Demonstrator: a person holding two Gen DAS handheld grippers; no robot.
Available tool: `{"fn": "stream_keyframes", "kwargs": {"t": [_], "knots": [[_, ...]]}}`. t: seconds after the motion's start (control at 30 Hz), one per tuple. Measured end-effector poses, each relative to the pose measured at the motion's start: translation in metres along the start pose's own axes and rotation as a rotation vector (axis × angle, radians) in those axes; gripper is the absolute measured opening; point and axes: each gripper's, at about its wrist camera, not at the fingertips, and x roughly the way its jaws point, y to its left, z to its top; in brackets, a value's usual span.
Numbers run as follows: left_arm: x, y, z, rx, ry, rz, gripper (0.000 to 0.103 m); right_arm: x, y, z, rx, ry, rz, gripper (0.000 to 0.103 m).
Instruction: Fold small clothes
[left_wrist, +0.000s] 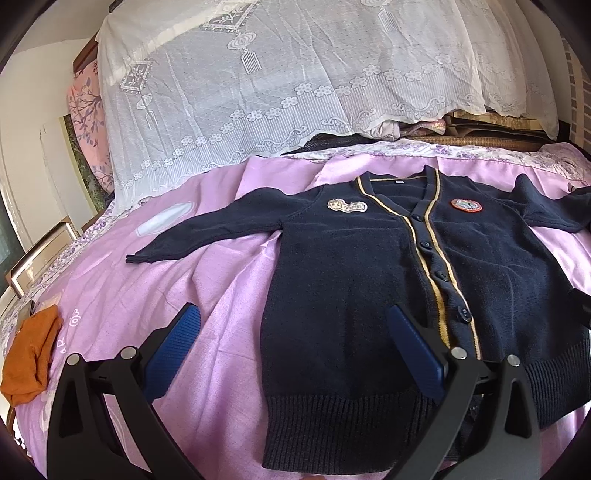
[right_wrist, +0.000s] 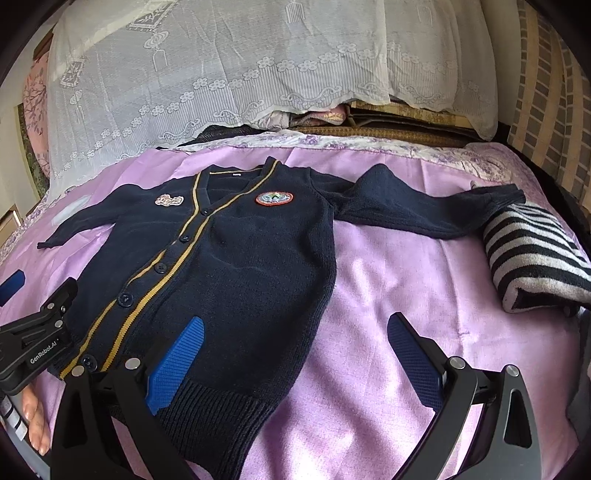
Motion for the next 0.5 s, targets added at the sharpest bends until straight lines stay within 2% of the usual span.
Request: {"fn": "stream_keyframes", "kwargs": {"t": [0.2, 0.4, 0.43, 0.5], "knots": [[0.024, -0.009, -0.007, 0.019, 0.137, -0.124, 0.099, 0.004, -0.041, 0.007, 0.161, 0.004, 0.042, 0.100], [0.054, -0.009, -0.016, -0.028, 0.297, -0.239, 0.099, 0.037, -0.092, 0.000, 0.420, 0.135, 0.157, 0.100], [0.057, -0.009, -0.017, -0.034, 0.316, -0.252, 0.099, 0.044, -0.098, -0.005, 0.459, 0.152, 0.179, 0.100], [0.057, -0.011, -0.018, -0.031, 0.313, -0.249, 0.099, 0.044, -0.102, -0.009, 0.472, 0.115, 0.219, 0.100]]}}
